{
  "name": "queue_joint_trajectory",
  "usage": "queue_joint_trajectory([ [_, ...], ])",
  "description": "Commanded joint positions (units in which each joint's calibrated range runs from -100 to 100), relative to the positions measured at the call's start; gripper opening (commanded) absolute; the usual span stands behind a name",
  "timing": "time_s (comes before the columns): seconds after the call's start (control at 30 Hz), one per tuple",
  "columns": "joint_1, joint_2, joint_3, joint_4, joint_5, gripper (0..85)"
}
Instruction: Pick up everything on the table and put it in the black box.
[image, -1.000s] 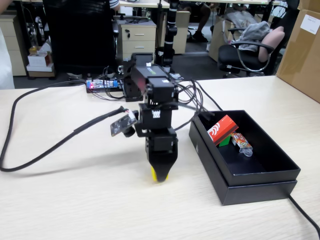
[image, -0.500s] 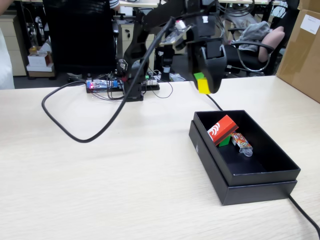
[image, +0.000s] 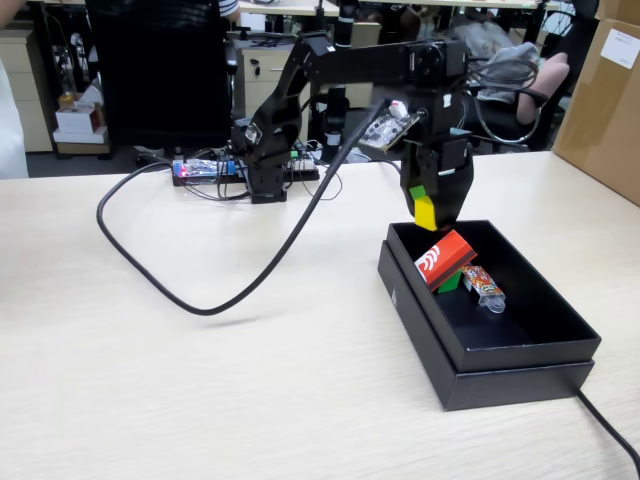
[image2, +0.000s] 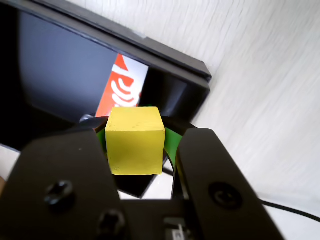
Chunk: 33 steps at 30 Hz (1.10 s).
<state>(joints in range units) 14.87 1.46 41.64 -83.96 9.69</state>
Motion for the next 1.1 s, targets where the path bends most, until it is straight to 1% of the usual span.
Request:
queue_joint_trajectory([
  [0.0,-0.5,-0.7,1.4,2.0,-0.4,0.9],
  [0.03,-0.5,-0.3,-0.1,2.2,-0.4,16.9],
  [0.07,-0.5,-0.4,-1.1,2.2,-0.4,22.5],
  [0.1,-0.5,-0.5,-1.8,2.2,-0.6,25.0],
  [0.2,-0.6,-0.8,-2.1,2.2,-0.9,29.1],
  [0.3,-0.6,-2.1,-1.8,2.2,-0.9,29.1],
  [0.37,-0.8,-5.0,0.2,2.2,-1.0,36.2],
  [0.4,-1.0,-6.1,1.3,2.2,-1.0,37.2],
  [0.5,-2.6,-10.0,4.3,2.2,-1.5,39.5],
  [0.57,-4.4,-11.0,5.0,2.4,-2.2,41.5],
  [0.63,-6.5,-11.2,3.7,4.1,-3.2,41.8],
  [0.67,-8.5,-13.0,-3.5,9.4,-4.6,43.0],
  [0.77,-10.9,-23.0,-25.1,26.7,-7.1,43.0],
  [0.8,-11.9,-29.4,-37.7,36.6,-8.7,43.0],
  [0.83,-12.1,-33.1,-44.7,40.6,-9.5,43.0],
  [0.97,-12.4,-47.8,-64.9,50.0,-10.8,43.1],
  [1.03,-12.4,-56.2,-73.6,51.4,-10.9,43.2],
  [1.07,-12.6,-60.7,-77.6,51.4,-11.1,44.9],
])
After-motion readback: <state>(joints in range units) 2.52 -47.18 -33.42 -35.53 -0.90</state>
